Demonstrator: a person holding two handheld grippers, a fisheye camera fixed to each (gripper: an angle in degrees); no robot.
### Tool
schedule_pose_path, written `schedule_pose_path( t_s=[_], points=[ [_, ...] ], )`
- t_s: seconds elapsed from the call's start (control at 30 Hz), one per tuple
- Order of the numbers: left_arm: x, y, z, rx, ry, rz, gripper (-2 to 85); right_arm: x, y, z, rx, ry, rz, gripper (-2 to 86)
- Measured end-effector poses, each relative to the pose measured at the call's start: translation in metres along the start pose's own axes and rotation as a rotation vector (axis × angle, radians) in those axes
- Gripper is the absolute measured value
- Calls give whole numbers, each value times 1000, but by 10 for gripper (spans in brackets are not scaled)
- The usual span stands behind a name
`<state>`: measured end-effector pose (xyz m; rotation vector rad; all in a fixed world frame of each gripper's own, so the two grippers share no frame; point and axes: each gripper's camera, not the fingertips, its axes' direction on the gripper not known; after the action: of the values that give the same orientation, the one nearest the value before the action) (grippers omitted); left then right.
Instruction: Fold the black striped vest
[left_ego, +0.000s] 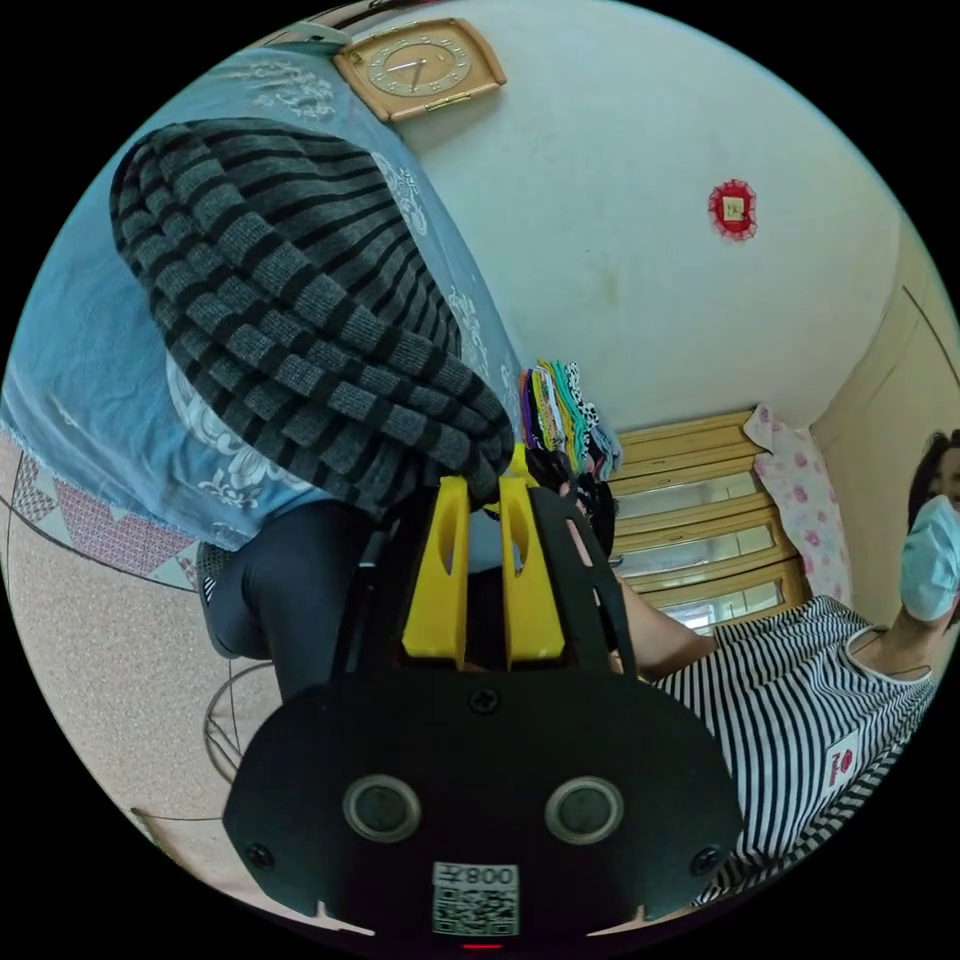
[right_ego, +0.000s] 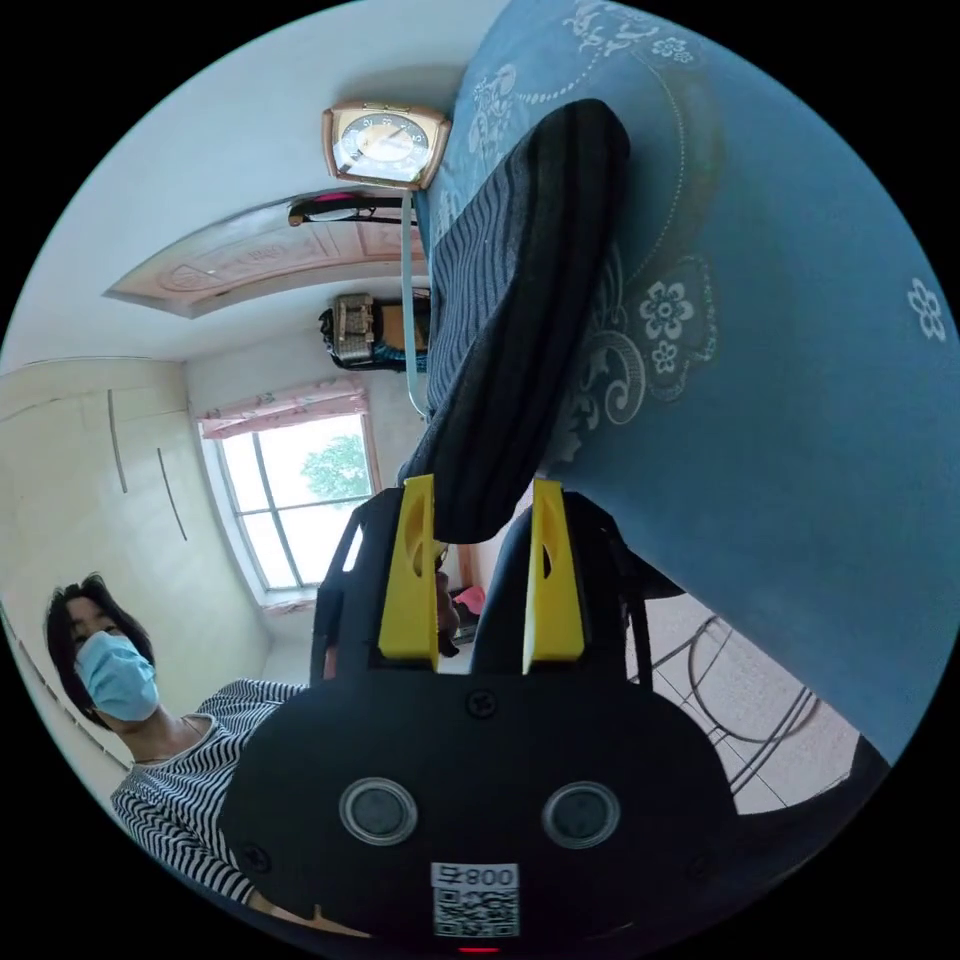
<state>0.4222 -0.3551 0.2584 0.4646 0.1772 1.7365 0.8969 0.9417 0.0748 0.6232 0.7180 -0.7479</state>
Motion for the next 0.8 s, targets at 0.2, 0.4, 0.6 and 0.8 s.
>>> schedule_pose_path(
  t_s=[0.2, 0.4, 0.6, 0.8],
  points=[
    [1, -3, -7, 1, 17, 8, 54, 23, -14, 28, -15, -143, 22, 162],
    [-3, -8, -15, -14, 12, 17, 54, 36, -26, 50, -11, -133, 37, 162],
    [-13, -11, -25, -9, 14, -6, 55, 45, -32, 70, -4, -91, 58, 154],
    [-17, -20, -40, -6, 29, 6, 56, 65, -30, 77, 17, -167, 87, 153]
  ],
)
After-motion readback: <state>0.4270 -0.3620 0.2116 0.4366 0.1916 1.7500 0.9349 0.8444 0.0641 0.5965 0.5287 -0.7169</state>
